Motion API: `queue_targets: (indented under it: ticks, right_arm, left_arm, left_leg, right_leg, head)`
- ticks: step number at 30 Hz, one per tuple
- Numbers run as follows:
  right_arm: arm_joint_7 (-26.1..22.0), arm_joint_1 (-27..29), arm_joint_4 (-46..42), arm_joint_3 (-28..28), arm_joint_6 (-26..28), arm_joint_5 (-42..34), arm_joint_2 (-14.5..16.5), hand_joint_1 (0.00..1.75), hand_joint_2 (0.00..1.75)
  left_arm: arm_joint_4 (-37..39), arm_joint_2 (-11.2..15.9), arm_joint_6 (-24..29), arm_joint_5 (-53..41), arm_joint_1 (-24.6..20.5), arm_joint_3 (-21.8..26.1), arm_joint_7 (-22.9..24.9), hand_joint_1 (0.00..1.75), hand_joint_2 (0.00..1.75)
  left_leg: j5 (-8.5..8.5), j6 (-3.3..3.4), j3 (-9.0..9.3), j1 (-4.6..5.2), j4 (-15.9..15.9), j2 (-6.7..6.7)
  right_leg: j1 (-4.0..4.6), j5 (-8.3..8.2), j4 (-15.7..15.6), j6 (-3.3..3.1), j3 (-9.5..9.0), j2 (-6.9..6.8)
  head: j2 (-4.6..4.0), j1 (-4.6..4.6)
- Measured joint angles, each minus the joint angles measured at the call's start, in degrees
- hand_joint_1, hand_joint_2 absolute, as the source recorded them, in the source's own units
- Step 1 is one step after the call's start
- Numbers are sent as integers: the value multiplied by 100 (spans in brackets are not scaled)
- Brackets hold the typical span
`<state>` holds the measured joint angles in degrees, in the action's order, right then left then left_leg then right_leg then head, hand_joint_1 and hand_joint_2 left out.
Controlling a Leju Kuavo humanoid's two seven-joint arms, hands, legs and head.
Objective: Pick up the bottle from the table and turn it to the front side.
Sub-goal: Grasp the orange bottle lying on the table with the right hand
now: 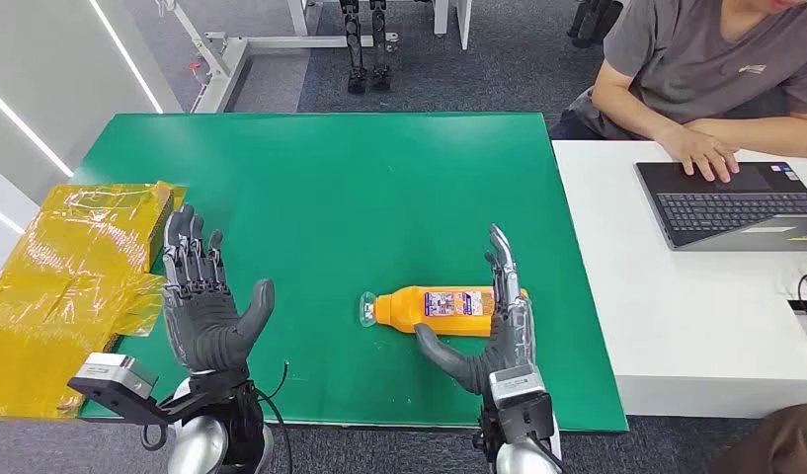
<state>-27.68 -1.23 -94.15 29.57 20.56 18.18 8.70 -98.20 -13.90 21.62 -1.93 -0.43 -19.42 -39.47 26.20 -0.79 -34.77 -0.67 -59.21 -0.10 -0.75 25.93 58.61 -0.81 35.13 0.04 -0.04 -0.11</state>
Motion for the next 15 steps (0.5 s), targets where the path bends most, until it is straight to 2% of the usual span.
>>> queue_targets:
  ticks: [3, 8, 15]
  right_arm:
    - [188, -90, 21, 11, -192, 487, -53, 0, 175]
    - [539, -536, 167, 71, -744, 2133, -389, 0, 175]
    - [944, -1464, 847, 87, -1874, 2575, -880, 0, 175]
  left_arm:
    - [16, 0, -35, -11, 0, -1, -15, 0, 175]
    - [41, 10, -139, 10, 0, -1, -30, 0, 175]
    - [42, 74, -192, 56, 0, 7, -31, 0, 175]
  left_leg:
    - [0, 0, 0, 0, 0, 0]
    - [-2, 2, 0, 0, -1, 1]
    - [-5, 5, 0, 1, -4, 0]
  right_leg:
    - [0, 0, 0, 0, 0, 0]
    - [0, -3, 0, 1, -2, 0]
    - [-1, -7, 0, 4, -3, 0]
  head:
    - [0, 0]
    - [0, 1]
    - [-1, 1]
